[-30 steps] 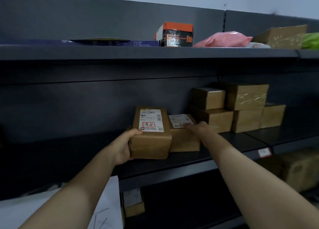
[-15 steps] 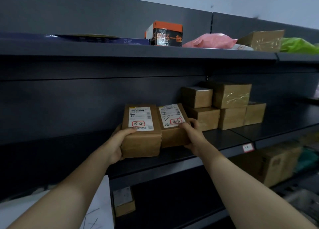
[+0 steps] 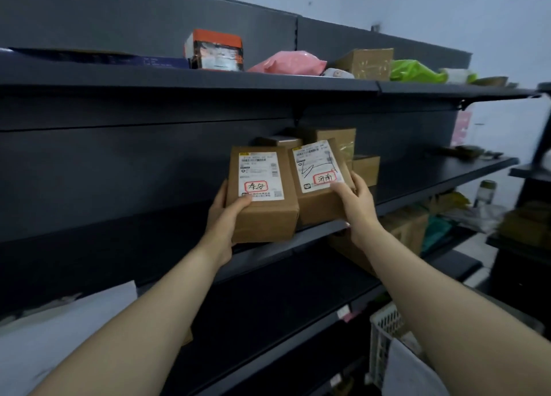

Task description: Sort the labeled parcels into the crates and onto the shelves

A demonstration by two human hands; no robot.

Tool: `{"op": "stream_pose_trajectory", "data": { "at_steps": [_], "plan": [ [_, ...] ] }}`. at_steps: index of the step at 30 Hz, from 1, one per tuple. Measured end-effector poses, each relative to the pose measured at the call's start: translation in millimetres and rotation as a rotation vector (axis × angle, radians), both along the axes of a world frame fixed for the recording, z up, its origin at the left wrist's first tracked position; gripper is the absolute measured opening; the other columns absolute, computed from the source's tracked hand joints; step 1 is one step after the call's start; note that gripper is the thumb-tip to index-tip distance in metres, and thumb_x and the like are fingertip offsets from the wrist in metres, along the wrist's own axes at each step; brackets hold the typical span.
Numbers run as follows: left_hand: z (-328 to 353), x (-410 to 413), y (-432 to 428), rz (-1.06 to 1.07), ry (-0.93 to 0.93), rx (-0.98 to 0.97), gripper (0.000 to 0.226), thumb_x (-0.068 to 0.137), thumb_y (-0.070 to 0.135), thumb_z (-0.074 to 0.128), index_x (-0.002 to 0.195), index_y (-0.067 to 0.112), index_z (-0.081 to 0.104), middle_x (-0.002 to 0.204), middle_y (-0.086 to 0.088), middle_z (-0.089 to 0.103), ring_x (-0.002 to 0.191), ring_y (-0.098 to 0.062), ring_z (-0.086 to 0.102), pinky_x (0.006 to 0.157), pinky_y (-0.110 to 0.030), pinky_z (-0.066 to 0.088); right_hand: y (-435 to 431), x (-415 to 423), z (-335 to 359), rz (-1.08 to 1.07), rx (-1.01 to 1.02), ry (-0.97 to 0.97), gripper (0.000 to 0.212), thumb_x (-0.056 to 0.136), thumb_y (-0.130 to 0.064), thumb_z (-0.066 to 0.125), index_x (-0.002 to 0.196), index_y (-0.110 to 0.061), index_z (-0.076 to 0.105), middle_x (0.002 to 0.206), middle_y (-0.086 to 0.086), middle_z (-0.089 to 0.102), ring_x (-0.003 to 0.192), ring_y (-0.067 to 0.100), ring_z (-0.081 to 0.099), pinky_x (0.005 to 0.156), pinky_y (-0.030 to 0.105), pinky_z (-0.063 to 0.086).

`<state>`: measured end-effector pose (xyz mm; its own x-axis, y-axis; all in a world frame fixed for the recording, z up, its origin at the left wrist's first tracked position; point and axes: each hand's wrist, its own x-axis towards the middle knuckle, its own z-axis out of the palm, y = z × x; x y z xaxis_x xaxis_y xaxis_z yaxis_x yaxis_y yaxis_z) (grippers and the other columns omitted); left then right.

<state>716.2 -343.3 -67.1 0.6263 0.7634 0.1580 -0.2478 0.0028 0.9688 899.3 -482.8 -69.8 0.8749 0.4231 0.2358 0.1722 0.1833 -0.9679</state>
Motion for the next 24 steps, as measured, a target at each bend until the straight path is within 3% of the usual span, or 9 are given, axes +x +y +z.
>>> {"op": "stream_pose_trajectory", "data": {
  "at_steps": [2,6,10,13,17,21,24],
  "plan": [
    [-2,19,-22,-0.034,0.030,0.043,0.061,0.083,0.030,0.068,0.136,0.046,0.041,0.118,0.008,0.063,0.105,-0.019,0.060,0.091,-0.047,0.051,-32,13,-6,-0.059,-0.018,-0.030,0.064,0.084,-0.039,0.067,0.142,-0.035,0.039,0.129,-0.002,0.052,0.113,0.019,0.054,0.098,0.045,0.049],
    [-12,67,-80,-0.060,0.073,0.075,0.062,0.085,0.023,0.065,0.139,0.041,0.039,0.115,0.007,0.061,0.101,-0.017,0.060,0.088,-0.040,0.052,-102,43,-24,-0.203,-0.057,-0.056,0.067,0.082,-0.040,0.068,0.143,-0.034,0.042,0.132,-0.001,0.053,0.111,0.017,0.055,0.098,0.040,0.049],
    [-39,122,-148,-0.107,0.128,0.043,0.066,0.084,0.021,0.065,0.141,0.036,0.038,0.120,0.004,0.059,0.106,-0.021,0.059,0.096,-0.044,0.048,-187,76,-48,-0.293,-0.143,-0.015,0.078,0.069,-0.054,0.065,0.142,-0.041,0.040,0.136,0.002,0.048,0.114,0.020,0.053,0.099,0.044,0.047],
    [-64,170,-218,-0.163,0.200,0.029,0.069,0.082,0.023,0.066,0.143,0.035,0.036,0.125,0.001,0.056,0.108,-0.022,0.056,0.097,-0.042,0.046,-267,103,-76,-0.402,-0.203,0.032,0.074,0.075,-0.051,0.065,0.143,-0.041,0.038,0.139,0.003,0.044,0.118,0.022,0.049,0.101,0.045,0.045],
    [-106,227,-305,-0.248,0.305,0.013,0.071,0.078,0.028,0.070,0.141,0.037,0.038,0.129,-0.001,0.055,0.107,-0.025,0.056,0.097,-0.045,0.047,-365,130,-120,-0.528,-0.310,0.107,0.077,0.069,-0.053,0.065,0.142,-0.040,0.042,0.137,0.004,0.045,0.115,0.022,0.050,0.101,0.043,0.044],
    [-153,269,-368,-0.358,0.454,0.071,0.069,0.078,0.031,0.069,0.141,0.034,0.040,0.130,0.002,0.056,0.103,-0.020,0.057,0.088,-0.035,0.048,-440,154,-163,-0.646,-0.408,0.197,0.067,0.081,-0.043,0.066,0.143,-0.037,0.041,0.135,0.005,0.036,0.113,0.024,0.049,0.106,0.044,0.040],
    [-192,304,-401,-0.489,0.586,0.187,0.082,0.065,0.044,0.070,0.140,0.040,0.039,0.131,0.002,0.056,0.105,-0.021,0.058,0.094,-0.039,0.047,-478,171,-194,-0.710,-0.470,0.230,0.067,0.084,-0.044,0.064,0.145,-0.034,0.039,0.134,0.004,0.035,0.108,0.020,0.047,0.105,0.043,0.041]
  ]
}}
